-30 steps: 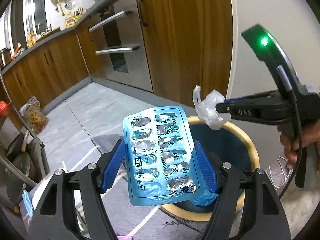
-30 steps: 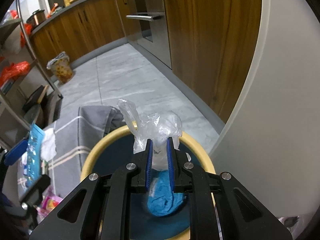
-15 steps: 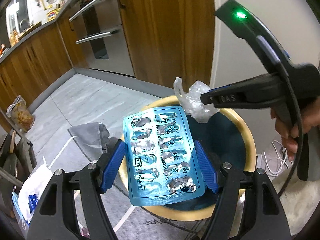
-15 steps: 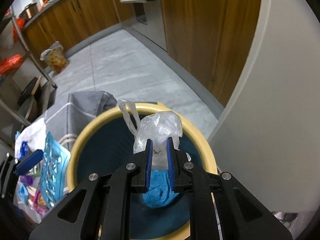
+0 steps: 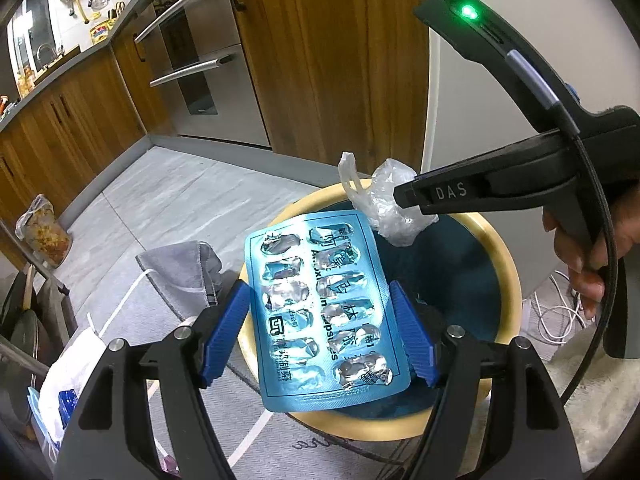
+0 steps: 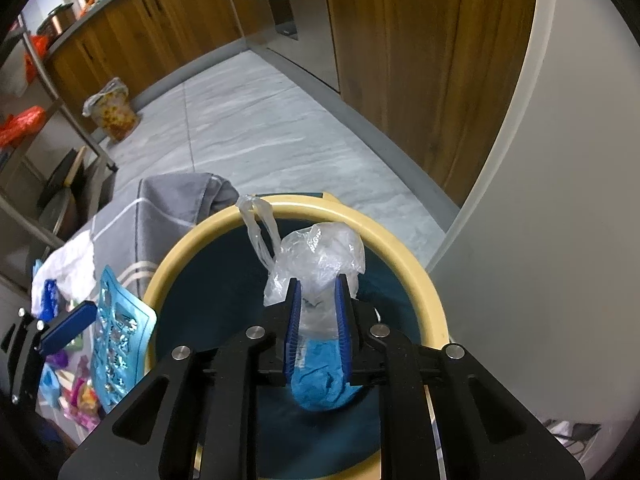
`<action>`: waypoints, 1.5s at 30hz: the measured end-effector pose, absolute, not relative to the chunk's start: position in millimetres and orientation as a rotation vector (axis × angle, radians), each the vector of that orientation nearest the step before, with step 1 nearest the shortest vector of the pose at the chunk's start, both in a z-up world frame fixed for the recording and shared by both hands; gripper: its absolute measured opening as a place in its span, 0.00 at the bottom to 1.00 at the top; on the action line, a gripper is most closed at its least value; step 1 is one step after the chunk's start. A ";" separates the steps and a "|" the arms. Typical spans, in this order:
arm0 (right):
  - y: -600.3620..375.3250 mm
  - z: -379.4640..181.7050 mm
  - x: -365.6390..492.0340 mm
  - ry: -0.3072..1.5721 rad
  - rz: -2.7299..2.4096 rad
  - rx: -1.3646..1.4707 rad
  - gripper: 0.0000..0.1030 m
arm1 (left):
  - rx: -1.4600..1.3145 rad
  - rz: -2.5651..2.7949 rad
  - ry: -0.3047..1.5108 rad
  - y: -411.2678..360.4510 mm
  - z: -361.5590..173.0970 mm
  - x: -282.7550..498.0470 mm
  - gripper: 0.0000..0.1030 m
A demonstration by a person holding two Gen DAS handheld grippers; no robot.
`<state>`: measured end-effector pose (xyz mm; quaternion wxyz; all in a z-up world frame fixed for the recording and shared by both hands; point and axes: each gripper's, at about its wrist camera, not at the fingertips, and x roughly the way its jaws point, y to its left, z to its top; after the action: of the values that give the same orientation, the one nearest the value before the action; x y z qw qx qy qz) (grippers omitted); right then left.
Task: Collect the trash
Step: 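Open both tools to drop the blister pack and clear bag into the bin, then move both tools back toward the remaining trash on the mat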
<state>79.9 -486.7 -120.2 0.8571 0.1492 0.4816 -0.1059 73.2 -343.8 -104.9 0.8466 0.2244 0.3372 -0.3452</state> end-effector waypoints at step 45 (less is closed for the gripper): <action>-403.7 -75.5 88.4 0.898 -0.157 0.234 0.81 | 0.300 -0.499 0.648 -226.5 -60.5 70.8 0.91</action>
<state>88.4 -403.7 -75.5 0.8913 0.1128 0.4327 -0.0756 70.8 -226.5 -60.5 0.9067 0.1453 0.3137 -0.2418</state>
